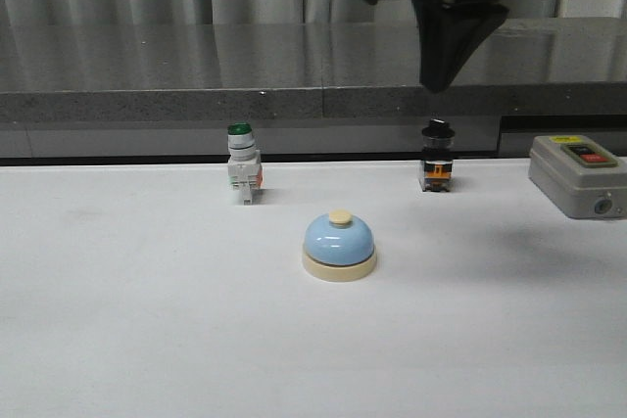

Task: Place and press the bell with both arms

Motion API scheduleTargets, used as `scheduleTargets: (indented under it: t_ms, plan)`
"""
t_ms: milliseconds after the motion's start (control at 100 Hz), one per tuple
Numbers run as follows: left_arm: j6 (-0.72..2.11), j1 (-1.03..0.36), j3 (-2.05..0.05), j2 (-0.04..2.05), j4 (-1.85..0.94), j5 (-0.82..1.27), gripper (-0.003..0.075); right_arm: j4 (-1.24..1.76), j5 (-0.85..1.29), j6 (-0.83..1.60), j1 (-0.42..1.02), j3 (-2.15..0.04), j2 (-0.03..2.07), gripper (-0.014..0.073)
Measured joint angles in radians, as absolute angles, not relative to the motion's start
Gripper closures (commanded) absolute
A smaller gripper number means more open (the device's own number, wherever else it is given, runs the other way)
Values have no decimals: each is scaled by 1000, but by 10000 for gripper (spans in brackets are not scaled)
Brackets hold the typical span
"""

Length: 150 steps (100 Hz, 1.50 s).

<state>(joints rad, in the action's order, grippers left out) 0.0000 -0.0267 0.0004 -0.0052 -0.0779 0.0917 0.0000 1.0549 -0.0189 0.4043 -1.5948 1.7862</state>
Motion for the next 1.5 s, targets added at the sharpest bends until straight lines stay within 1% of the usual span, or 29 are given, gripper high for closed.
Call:
scheduleTargets:
  t_ms: [170, 560, 750, 1140, 1500]
  plan:
    - [0, -27, 0, -5, -78, 92, 741, 24, 1048, -21, 324, -1529, 1719, 655]
    - [0, -27, 0, -5, -78, 92, 741, 84, 949, -21, 95, -1246, 1520, 655]
    - [0, -27, 0, -5, -78, 92, 741, 98, 916, -21, 21, -1135, 1436, 655]
    - [0, -27, 0, -5, -78, 92, 741, 107, 845, -23, -8, -953, 1274, 655]
    - [0, -27, 0, -5, -78, 92, 741, 113, 753, -23, -8, -789, 1013, 655]
